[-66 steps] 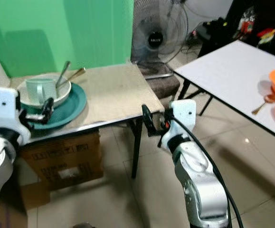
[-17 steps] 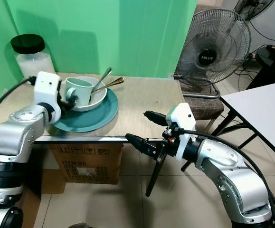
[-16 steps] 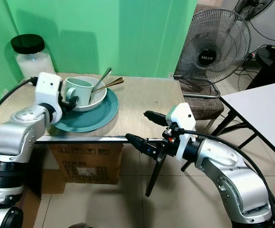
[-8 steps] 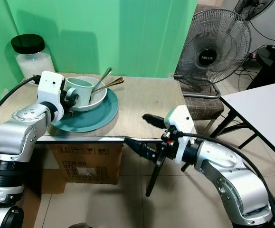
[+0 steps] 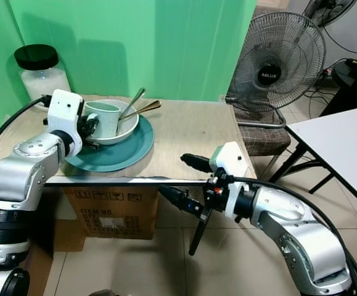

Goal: Setting the table

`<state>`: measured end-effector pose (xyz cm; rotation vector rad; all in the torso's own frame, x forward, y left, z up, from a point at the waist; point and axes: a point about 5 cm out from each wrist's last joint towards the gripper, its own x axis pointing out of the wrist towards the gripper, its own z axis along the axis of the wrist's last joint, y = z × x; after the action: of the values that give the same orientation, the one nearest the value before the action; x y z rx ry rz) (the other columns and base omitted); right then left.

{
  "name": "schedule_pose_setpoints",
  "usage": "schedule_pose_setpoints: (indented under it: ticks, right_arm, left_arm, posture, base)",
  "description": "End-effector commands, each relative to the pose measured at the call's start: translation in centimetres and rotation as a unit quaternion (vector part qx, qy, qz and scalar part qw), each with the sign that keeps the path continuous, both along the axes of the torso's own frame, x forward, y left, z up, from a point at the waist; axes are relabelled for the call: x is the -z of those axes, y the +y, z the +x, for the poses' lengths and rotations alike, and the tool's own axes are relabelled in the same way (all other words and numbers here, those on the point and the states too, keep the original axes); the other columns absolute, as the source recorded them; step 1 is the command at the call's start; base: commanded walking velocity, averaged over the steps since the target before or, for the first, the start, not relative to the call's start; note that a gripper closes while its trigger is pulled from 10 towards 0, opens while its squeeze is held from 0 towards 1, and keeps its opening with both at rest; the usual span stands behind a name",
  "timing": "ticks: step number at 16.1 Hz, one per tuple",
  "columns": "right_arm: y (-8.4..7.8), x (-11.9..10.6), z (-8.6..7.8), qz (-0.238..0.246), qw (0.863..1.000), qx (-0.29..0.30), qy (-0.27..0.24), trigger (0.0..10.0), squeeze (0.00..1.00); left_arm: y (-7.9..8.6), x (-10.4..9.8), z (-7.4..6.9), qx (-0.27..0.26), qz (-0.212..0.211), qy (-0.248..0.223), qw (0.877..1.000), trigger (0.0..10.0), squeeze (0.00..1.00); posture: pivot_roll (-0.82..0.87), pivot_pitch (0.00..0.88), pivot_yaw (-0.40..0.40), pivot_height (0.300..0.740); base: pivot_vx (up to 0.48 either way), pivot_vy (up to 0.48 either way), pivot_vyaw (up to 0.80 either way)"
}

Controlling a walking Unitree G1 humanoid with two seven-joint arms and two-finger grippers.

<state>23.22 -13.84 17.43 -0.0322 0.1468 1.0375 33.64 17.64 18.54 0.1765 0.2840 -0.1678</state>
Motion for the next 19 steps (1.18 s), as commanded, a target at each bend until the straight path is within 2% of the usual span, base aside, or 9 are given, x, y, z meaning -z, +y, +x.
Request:
schedule_pose_setpoints:
  ticks: [1,7,12,13,15,16,17,18,19]
  right_arm:
    - [0.1,-0.4,-0.2,0.002,1.000,-0.009,-0.010,10.0,0.00]
    - [0.1,-0.4,-0.2,0.001,1.000,-0.011,-0.010,10.0,0.00]
    - [0.0,-0.6,0.1,0.001,1.000,-0.008,-0.013,10.0,0.00]
    - [0.0,-0.7,0.2,0.006,1.000,-0.002,-0.015,10.0,0.00]
    - [0.1,-0.8,0.3,0.013,1.000,0.007,-0.018,10.0,0.00]
    - [0.2,-0.8,0.2,0.018,1.000,0.013,-0.018,10.0,0.00]
    - [0.2,-0.9,0.2,0.021,0.999,0.016,-0.017,10.0,0.00]
    - [0.3,-0.9,0.2,0.034,0.999,0.034,-0.019,10.0,0.00]
    - [0.4,-1.1,0.2,0.040,0.998,0.046,-0.029,10.0,0.00]
  left_arm:
    - [-0.2,-0.3,-0.2,0.009,-0.003,-0.004,1.000,0.0,0.00]
    - [0.1,-1.0,-0.5,0.000,-0.025,-0.008,1.000,0.0,0.00]
    - [0.1,-2.7,-0.6,-0.001,-0.047,-0.041,0.998,0.0,0.00]
    - [0.1,-4.6,-0.6,-0.013,-0.064,-0.112,0.992,0.0,0.00]
    - [-0.3,-5.9,-1.3,0.001,-0.055,-0.156,0.986,0.4,0.00]
    - [-0.5,-6.3,-1.8,0.012,-0.050,-0.171,0.984,4.5,0.00]
    - [-0.5,-6.5,-2.1,0.012,-0.043,-0.180,0.983,10.0,0.00]
    - [-0.8,-7.3,-2.8,0.006,-0.034,-0.221,0.975,10.0,0.00]
    - [-0.9,-7.7,-3.2,0.003,-0.033,-0.239,0.970,10.0,0.00]
  posture:
    - [0.01,0.000,-0.079,0.740]
    - [0.02,0.000,-0.086,0.740]
    - [0.01,0.000,-0.090,0.740]
    - [0.01,0.000,-0.087,0.740]
    - [0.00,0.000,-0.082,0.740]
    - [0.00,0.004,-0.081,0.740]
    - [0.00,0.008,-0.080,0.740]
    - [0.00,0.009,-0.078,0.740]
    - [0.00,0.011,-0.076,0.740]
  base:
    - [0.000,0.000,0.00]
    - [0.000,0.000,0.00]
    - [0.000,0.000,0.00]
    - [0.000,0.000,0.00]
    - [0.000,0.000,0.00]
    - [0.000,0.000,0.00]
    - [0.000,0.000,0.00]
    - [0.000,0.000,0.00]
    - [0.000,0.000,0.00]
